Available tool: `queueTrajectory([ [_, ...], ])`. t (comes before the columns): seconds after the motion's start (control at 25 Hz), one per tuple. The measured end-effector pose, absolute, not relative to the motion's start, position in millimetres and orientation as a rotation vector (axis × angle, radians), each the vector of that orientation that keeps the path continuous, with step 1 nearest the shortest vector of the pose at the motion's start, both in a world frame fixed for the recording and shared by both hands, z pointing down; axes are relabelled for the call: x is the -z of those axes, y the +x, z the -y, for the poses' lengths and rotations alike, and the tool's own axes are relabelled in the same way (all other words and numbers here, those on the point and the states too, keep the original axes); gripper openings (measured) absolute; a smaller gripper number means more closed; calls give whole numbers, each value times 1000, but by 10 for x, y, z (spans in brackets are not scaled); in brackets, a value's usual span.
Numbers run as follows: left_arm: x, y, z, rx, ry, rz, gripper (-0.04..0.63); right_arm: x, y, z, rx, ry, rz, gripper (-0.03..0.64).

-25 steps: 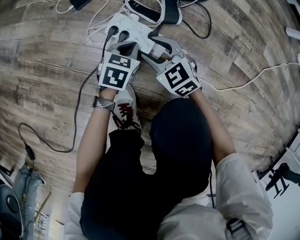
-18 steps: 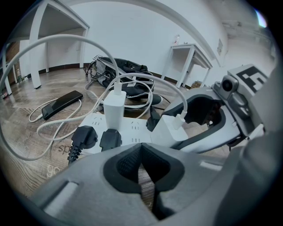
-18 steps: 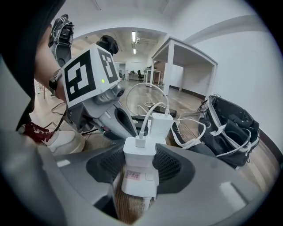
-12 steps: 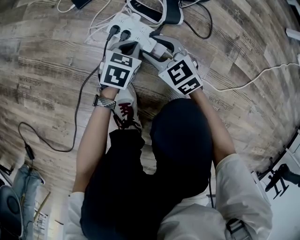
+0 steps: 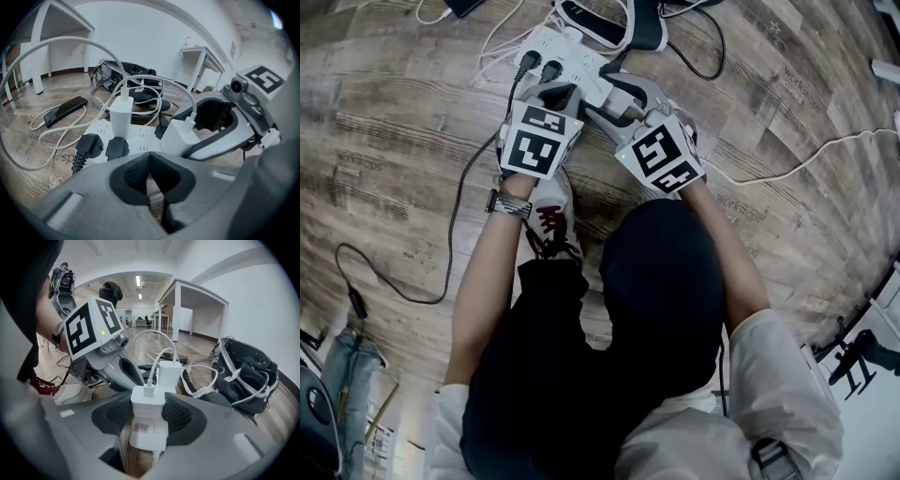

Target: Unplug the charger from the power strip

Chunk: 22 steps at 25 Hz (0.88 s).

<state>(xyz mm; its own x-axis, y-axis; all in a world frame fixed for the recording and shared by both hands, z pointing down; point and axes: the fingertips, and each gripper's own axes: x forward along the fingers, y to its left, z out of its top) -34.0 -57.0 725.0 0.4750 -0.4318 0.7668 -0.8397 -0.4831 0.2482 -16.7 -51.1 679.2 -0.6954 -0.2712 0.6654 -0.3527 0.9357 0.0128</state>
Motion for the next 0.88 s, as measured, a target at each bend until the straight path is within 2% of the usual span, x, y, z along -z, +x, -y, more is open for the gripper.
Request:
queueTrajectory([
  [0.36, -7252, -334, 560, -850, 2102, 1047, 2, -6641, -80, 637, -182, 529, 2418, 221],
  [0.72, -7258, -334, 562, -852, 2107, 1052, 2, -6562, -30, 648, -532, 570, 2625, 224],
  [0.88, -7264, -340, 561, -853, 2107, 1053, 2, -6660, -1, 613, -581, 553, 2609, 222],
])
